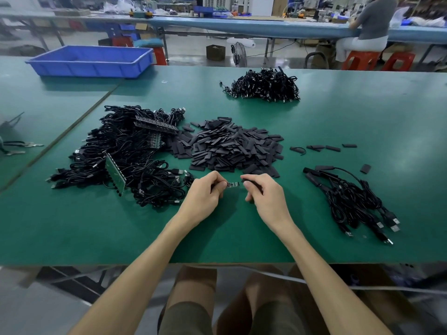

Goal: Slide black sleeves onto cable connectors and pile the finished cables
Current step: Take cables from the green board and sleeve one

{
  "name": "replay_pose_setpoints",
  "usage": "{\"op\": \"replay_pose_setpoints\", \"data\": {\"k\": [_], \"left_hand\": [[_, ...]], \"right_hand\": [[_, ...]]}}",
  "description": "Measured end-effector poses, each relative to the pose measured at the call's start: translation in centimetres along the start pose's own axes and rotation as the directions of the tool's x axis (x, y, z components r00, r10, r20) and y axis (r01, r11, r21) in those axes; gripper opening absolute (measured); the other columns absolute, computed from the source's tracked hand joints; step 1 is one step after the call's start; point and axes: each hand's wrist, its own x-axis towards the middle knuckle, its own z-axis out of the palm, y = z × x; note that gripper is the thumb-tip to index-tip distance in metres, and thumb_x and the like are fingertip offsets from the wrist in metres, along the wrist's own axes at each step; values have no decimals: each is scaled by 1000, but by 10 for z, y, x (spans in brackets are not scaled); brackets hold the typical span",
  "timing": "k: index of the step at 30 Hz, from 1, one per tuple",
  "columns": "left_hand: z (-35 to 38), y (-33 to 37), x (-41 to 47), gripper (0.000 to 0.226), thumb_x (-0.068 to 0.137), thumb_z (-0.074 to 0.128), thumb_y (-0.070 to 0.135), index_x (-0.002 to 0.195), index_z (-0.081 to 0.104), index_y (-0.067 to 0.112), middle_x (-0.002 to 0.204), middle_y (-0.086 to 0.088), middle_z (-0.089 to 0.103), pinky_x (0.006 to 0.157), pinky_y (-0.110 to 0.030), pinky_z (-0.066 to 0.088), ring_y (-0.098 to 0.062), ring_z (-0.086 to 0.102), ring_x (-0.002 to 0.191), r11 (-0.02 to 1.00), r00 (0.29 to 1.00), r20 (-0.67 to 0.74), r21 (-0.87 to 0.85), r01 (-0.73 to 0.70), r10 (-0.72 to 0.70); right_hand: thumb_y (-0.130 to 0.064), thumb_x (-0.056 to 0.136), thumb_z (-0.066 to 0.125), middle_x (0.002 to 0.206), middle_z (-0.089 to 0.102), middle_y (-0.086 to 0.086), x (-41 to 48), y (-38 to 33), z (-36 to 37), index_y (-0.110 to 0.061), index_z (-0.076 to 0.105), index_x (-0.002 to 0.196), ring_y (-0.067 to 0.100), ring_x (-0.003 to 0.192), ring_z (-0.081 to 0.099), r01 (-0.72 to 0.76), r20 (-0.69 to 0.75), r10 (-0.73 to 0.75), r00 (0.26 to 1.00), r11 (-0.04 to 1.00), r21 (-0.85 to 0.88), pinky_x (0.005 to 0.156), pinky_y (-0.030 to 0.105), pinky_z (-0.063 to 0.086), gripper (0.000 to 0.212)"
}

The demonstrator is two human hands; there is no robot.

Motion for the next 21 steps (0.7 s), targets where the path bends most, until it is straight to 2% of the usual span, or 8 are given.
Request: {"op": "replay_pose_setpoints", "data": {"k": [3,5,10,15,21], "left_hand": [[0,1,0,14,104,56,17,91,62,20,70,5,65,52,-22,39,-18,55,60,1000,1000,1,-1,0,0],[0,1,0,14,103,56,17,90,62,19,69,5,64,52,-25,39,-17,54,59,1000,1000,3,-1,3,-3],[0,3,0,15,103,56,16,90,62,18,68,6,64,51,-19,36,-8,48,54,1000,1000,19,-4,7,-7],[-1,5,-1,15,103,57,17,90,62,19,69,5,65,53,-26,41,-19,55,60,1000,1000,25,10,0,-1],[-1,5,-3,15,103,57,16,89,63,18,68,3,65,58,-34,45,-23,57,62,1000,1000,23,12,-7,6]], "right_hand": [[-10,102,63,84,68,7,0,2,-1,-13,75,117,0,64,60,-25,3,25,1000,999,31,75,22,45,20],[-8,101,63,82,68,7,1,3,0,-14,76,114,0,64,60,-36,17,36,999,999,32,75,23,45,19],[-3,99,62,76,67,6,1,4,0,-15,77,106,2,60,59,-60,27,58,998,996,68,68,15,44,20],[-2,99,62,78,66,4,-1,2,-2,-13,77,107,1,60,60,-44,46,42,998,998,48,68,12,45,20],[-2,100,62,78,64,3,-2,-1,-2,-9,77,110,1,62,60,-29,48,28,998,999,18,69,10,44,19]]}}
